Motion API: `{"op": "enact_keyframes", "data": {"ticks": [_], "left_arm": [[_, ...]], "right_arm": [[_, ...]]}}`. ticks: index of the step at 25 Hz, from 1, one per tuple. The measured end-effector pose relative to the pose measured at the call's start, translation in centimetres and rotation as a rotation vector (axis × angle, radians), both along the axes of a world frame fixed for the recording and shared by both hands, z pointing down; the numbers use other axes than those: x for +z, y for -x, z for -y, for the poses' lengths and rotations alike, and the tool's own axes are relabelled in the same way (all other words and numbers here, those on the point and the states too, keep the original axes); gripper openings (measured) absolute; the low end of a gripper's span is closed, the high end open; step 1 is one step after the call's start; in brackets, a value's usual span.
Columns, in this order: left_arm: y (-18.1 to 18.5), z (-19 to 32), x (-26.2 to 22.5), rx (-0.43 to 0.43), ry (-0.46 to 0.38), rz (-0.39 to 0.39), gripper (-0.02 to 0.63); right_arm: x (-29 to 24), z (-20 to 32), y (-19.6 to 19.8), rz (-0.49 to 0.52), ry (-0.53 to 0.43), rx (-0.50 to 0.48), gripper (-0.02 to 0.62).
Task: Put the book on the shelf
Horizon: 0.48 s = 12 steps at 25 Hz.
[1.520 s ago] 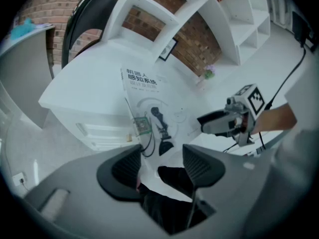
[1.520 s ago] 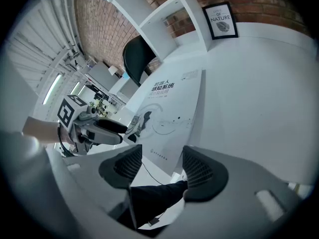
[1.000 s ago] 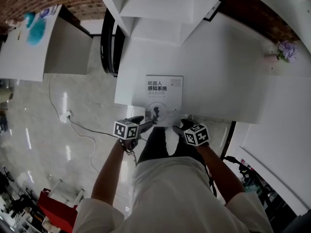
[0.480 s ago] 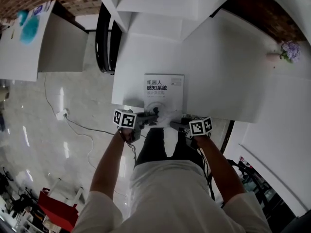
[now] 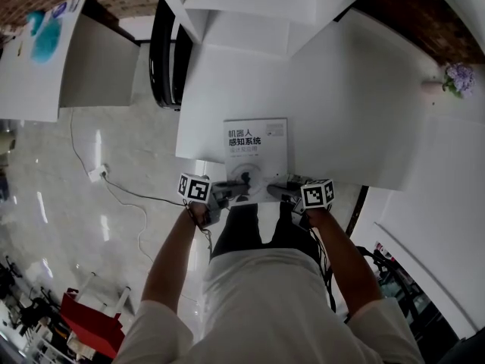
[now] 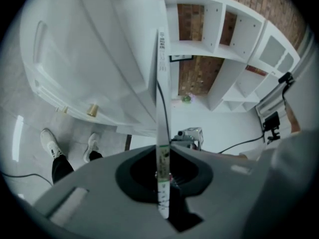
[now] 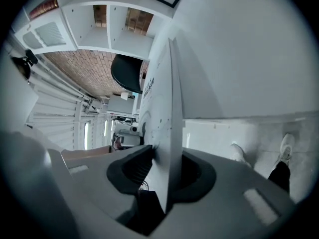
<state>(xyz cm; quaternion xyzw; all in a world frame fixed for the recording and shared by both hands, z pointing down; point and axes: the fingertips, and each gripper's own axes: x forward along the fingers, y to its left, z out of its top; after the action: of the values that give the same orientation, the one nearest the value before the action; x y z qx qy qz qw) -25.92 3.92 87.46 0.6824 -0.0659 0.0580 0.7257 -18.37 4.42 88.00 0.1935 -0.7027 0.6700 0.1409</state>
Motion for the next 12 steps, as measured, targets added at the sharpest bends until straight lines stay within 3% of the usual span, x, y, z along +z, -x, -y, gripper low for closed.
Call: {"op": "enact_keyframes", "data": {"ticks": [4,12], "left_arm": [[0.3,-0.6,-0.6,0.021,-0.023,0.014,0.057],[0.0,-0.6,-6.3,0.05,-0.091,-0.056,0.091]], "right_arm": [[-2.0,-0.6,0.6,0.088,-0.001,-0.01,0.07],[-9.2,-0.2,0.5,0.238,-0.058,0.007,0.062]]}}
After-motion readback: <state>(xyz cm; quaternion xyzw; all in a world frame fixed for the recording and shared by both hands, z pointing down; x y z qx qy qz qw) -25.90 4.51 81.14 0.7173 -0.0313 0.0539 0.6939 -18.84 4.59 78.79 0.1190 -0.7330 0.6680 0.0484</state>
